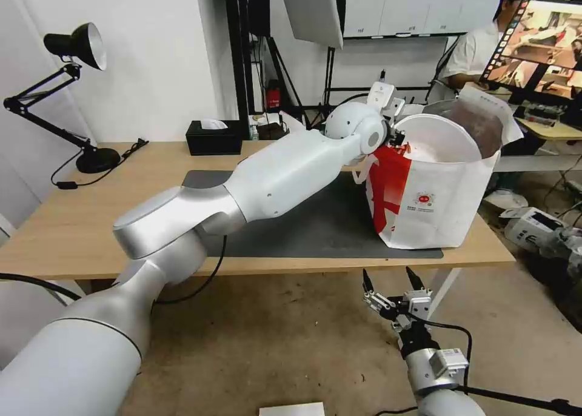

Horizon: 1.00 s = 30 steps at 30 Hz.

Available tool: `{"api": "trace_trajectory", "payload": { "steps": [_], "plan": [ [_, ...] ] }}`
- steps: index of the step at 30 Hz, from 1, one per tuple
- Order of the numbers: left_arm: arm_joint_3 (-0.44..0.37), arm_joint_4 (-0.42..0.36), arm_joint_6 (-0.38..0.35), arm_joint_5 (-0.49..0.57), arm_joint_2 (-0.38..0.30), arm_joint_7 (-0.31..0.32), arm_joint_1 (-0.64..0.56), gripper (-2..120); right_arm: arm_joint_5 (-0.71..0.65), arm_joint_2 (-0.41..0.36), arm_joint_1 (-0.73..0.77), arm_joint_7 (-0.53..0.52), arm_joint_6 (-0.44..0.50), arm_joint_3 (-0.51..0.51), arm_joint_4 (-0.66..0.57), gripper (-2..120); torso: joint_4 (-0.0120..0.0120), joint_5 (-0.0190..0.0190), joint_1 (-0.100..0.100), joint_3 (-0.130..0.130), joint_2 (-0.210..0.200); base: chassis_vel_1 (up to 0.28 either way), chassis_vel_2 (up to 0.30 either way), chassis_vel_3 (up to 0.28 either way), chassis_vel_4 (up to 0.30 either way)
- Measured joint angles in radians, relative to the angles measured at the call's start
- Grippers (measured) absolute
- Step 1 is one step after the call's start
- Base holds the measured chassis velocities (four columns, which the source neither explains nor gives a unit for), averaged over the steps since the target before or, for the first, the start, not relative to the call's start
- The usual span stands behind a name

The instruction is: Pick up the trash from the table and place it into the takeout bag.

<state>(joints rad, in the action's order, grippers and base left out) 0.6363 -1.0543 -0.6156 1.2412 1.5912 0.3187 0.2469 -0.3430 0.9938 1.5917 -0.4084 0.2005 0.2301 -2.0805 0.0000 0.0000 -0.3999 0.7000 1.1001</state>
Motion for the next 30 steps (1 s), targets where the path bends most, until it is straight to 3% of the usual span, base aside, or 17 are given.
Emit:
{"api": "trace_trajectory", "payload": {
  "steps": [7,9,11,13,20,26,30],
  "plan": [
    [-0.011,-0.004,-0.016,0.024,0.001,0.0,-0.003,47,0.0,0.0,0.0,0.0,0.0,0.0,0.0,100,0.0,0.0,0.0,0.0,0.0,0.0,0.0,0.0,0.0],
    [-0.013,-0.004,-0.016,0.026,0.001,0.0,-0.004,49,0.0,0.0,0.0,0.0,0.0,0.0,0.0,100,0.0,0.0,0.0,0.0,0.0,0.0,0.0,0.0,0.0],
    [-0.023,-0.005,-0.016,0.028,0.001,0.0,-0.007,62,0.0,0.0,0.0,0.0,0.0,0.0,0.0,100,0.0,0.0,0.0,0.0,0.0,0.0,0.0,0.0,0.0],
    [-0.025,-0.006,-0.016,0.029,0.001,0.0,-0.008,64,0.0,0.0,0.0,0.0,0.0,0.0,0.0,100,0.0,0.0,0.0,0.0,0.0,0.0,0.0,0.0,0.0],
    [-0.035,-0.017,-0.016,0.035,-0.002,0.001,-0.006,95,0.0,0.0,0.0,0.0,0.0,0.0,0.0,100,0.0,0.0,0.0,0.0,0.0,0.0,0.0,0.0,0.0],
    [-0.052,-0.037,-0.01,0.046,-0.008,0.017,-0.001,100,0.0,0.0,0.0,0.0,0.0,0.0,0.0,100,-0.0001,0.0,0.0,0.0,0.0,0.0,0.0,0.0,0.0],
    [-0.07,-0.061,0.035,0.046,-0.023,0.02,0.009,100,0.0,0.0,0.0,0.0,0.0,0.0,0.0,100,-0.0002,0.0,0.0,0.0,0.0,0.0,0.0,0.0,0.0]
  ]
}}
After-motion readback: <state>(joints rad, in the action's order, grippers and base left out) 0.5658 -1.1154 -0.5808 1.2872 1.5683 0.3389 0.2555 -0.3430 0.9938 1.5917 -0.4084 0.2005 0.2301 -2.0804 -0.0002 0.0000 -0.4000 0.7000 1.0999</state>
